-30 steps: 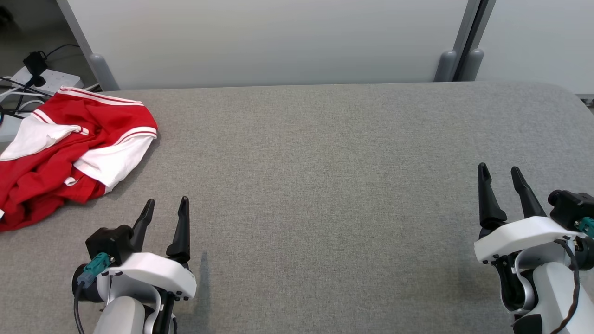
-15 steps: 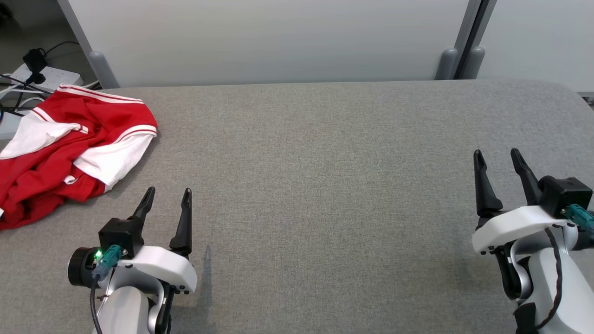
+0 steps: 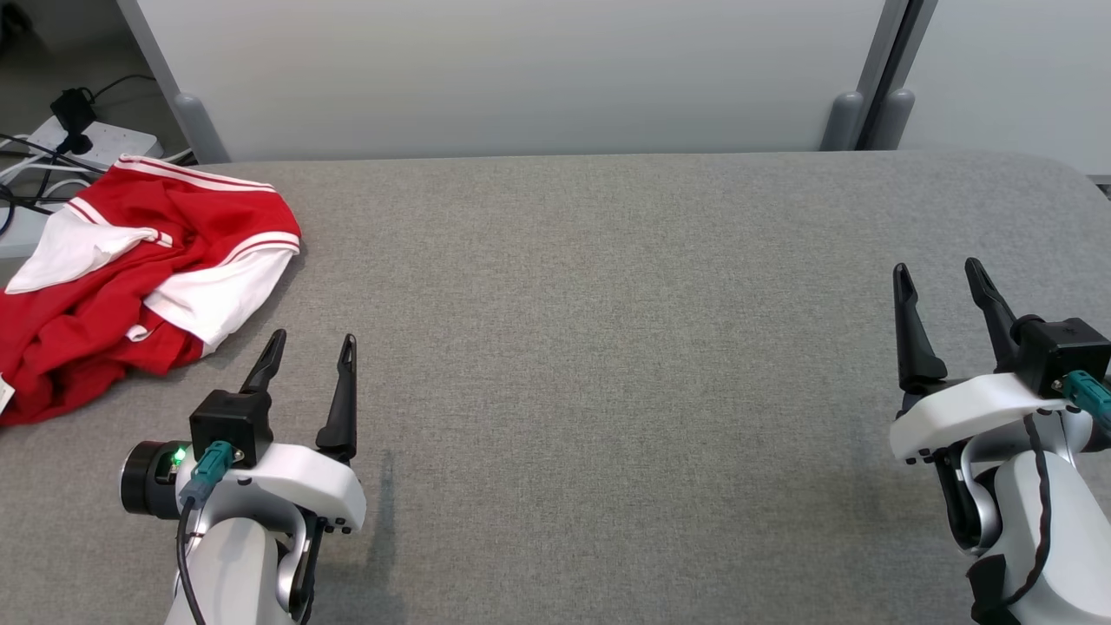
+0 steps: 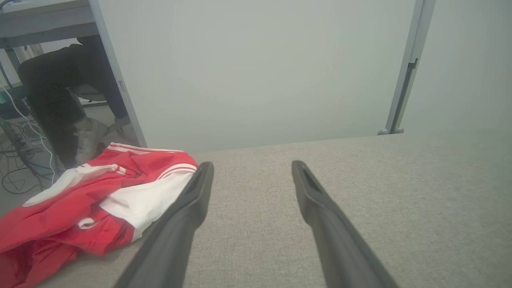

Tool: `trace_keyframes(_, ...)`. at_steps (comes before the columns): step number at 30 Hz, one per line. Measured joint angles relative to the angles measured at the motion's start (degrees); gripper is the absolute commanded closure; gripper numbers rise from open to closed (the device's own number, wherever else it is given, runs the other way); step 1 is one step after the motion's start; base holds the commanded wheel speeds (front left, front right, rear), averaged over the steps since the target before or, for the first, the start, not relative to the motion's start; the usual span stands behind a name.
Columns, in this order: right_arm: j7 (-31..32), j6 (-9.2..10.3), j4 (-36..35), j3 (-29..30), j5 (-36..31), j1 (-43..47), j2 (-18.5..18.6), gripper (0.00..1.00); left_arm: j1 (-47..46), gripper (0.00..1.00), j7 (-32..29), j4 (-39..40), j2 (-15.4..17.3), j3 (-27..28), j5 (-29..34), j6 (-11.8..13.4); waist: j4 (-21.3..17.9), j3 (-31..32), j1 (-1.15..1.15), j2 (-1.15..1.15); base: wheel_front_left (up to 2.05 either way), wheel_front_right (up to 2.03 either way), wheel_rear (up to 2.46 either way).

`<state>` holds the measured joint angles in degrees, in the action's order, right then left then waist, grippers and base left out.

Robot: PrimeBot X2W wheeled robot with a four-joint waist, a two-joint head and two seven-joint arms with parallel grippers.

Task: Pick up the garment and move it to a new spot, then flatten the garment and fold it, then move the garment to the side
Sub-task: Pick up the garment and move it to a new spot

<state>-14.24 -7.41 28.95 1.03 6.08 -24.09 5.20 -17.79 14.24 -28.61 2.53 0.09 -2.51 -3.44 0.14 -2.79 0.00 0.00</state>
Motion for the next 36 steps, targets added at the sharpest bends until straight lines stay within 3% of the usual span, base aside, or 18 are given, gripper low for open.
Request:
trace_keyframes(14, 0.0, 0.0, -0.1, -2.2, 0.1, 0.0, 0.2, 0.0, 0.0, 0.0, 0.0, 0.0, -0.3, 0.4, 0.0, 0.0, 4.2, -0.3, 0.0, 0.0, 0.0, 0.0, 0.0)
trace_keyframes(36, 0.0, 0.0, 0.0, -7.8, 2.1, 0.0, 0.6, 0.0, 0.0, 0.0, 0.0, -0.7, -0.9, 2.0, -1.1, 0.0, 24.6, -1.0, 0.0, 0.0, 0.0, 0.0, 0.0)
